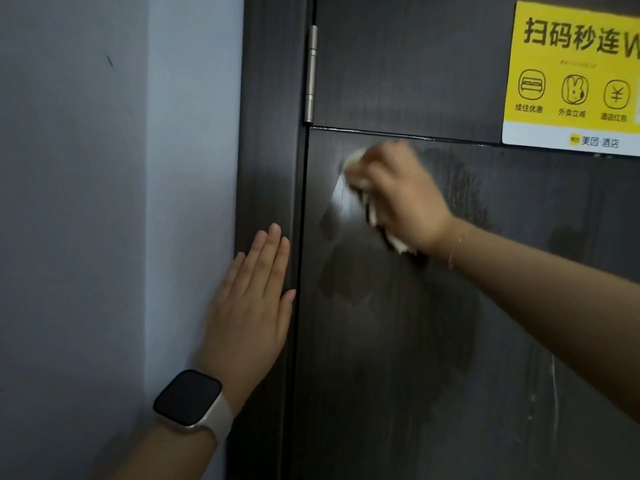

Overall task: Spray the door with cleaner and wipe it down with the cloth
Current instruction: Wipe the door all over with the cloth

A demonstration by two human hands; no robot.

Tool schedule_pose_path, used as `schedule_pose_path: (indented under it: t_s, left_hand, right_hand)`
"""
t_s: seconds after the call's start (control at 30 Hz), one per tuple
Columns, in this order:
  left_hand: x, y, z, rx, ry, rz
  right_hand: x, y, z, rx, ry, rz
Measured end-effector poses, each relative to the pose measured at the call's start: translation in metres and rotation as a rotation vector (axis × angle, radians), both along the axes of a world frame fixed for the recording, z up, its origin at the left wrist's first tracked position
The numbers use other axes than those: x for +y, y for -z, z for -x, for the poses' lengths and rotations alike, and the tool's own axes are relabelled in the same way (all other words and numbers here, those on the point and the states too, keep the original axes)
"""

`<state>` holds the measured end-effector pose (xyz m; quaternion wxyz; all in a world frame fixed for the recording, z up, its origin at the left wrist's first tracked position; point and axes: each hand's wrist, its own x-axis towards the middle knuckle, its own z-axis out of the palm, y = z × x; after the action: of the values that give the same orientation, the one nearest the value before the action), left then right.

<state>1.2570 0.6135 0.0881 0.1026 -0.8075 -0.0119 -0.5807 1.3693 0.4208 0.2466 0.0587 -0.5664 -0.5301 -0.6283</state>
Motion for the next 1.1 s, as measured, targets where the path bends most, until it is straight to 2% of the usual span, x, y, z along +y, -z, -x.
schedule_pose_path:
  t_s: [0.07,0.13,0.2,0.27,0.33,0.37,0.5,0.57,0.63,0.77,0.87,0.93,1.03,1.1]
  left_hand:
    - [-0.001,0.001,-0.001,0.006,0.018,0.012]
    - [-0.001,0.001,-0.002,0.015,0.037,0.031]
    - [-0.002,0.001,0.000,0.024,0.041,0.037]
    - [-0.001,0.000,0.002,0.029,0.031,0.032]
    - [-0.001,-0.001,0.004,0.038,0.025,0.030]
    - [0.000,-0.001,0.004,0.042,0.025,0.029]
    - [0.002,-0.001,0.003,0.045,0.058,0.025]
    - [0.001,0.002,0.001,0.043,0.114,0.053]
    - [-0.001,0.008,0.000,0.028,0.146,0.088]
    - [-0.004,0.023,0.001,0.012,0.138,0.125]
    - [0.000,0.032,0.003,0.033,0.185,0.141]
    - [0.002,0.035,0.003,0.052,0.210,0.147]
    - [0.002,0.037,0.002,0.053,0.190,0.152]
    - [0.001,0.037,0.002,0.053,0.195,0.154]
  right_hand:
    - [0.007,-0.019,0.002,0.109,-0.051,-0.258]
    - [0.025,-0.009,0.004,0.155,-0.090,-0.371]
    - [0.037,0.020,0.008,0.126,-0.112,-0.223]
    - [0.034,0.046,0.011,0.028,-0.082,0.054]
    - [0.027,0.034,0.010,-0.035,-0.035,0.212]
    - [0.029,0.020,0.010,-0.024,-0.039,0.181]
    - [0.050,-0.024,0.015,0.132,-0.170,-0.243]
    - [0.056,-0.014,0.018,0.147,-0.188,-0.289]
    - [0.053,0.019,0.019,0.130,-0.183,-0.206]
    - [0.028,0.125,0.016,0.095,-0.103,0.186]
    - [0.014,0.139,0.011,0.059,-0.043,0.340]
    - [0.018,0.107,0.010,0.063,-0.036,0.274]
    - [0.030,0.054,0.012,0.120,-0.086,-0.022]
    - [0.035,0.063,0.011,0.140,-0.124,-0.120]
